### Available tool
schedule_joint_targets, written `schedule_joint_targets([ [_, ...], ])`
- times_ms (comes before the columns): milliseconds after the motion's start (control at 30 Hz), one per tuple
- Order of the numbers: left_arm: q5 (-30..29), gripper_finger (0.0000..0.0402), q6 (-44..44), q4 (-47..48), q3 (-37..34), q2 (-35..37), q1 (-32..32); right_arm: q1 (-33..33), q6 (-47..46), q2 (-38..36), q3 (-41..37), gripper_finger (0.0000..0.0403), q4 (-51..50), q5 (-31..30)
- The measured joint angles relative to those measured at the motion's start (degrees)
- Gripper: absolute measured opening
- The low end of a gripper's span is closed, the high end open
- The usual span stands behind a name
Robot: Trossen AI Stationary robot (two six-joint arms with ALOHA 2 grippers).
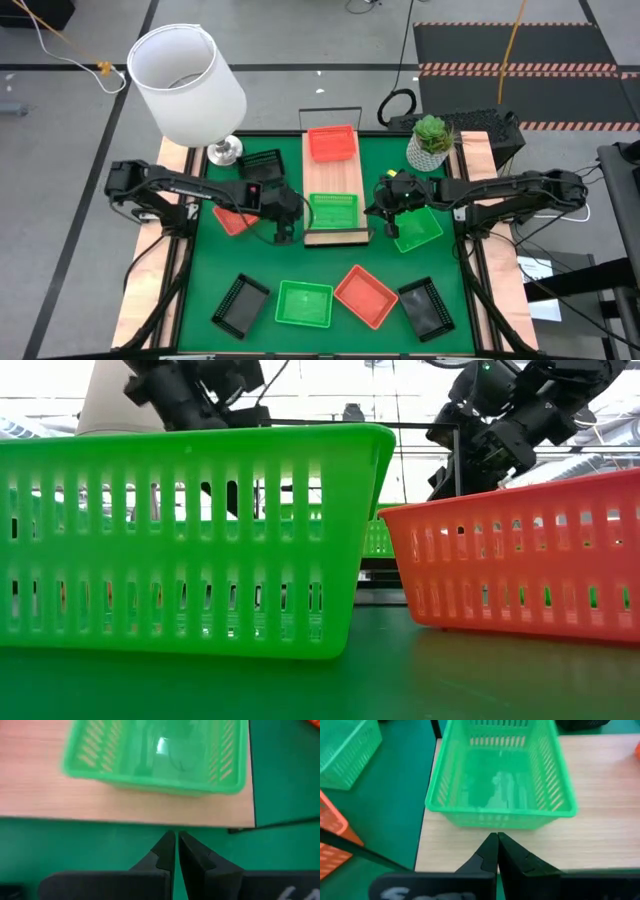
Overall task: Stack baskets on shelf by color
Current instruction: Adjust the bins on the shelf
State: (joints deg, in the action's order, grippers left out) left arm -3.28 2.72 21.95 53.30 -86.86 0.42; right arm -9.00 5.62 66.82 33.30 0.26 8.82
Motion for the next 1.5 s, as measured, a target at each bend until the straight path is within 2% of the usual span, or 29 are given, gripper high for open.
schedule_joint_targets([
  [300, 0.3, 0.0026, -1.6, -6.4, 0.1, -3.9, 0.0, -1.0, 1.7, -0.8, 0.0, 0.0000, -0.1, 0.1],
  [1100, 3.3, 0.0026, -3.7, -13.0, 0.0, -4.0, -0.1, -1.2, 2.4, -0.8, 0.0, 0.0000, -1.3, 0.2],
  [1367, 2.7, 0.0026, -3.8, -8.2, 0.1, -3.3, -0.1, -1.2, 2.4, -0.8, 0.0, 0.0000, -2.1, 0.2],
  [1500, -2.2, 0.0026, -3.4, -4.9, 0.5, -2.3, 0.0, -1.2, 2.9, -0.8, 0.0, 0.0000, -2.0, 0.1],
])
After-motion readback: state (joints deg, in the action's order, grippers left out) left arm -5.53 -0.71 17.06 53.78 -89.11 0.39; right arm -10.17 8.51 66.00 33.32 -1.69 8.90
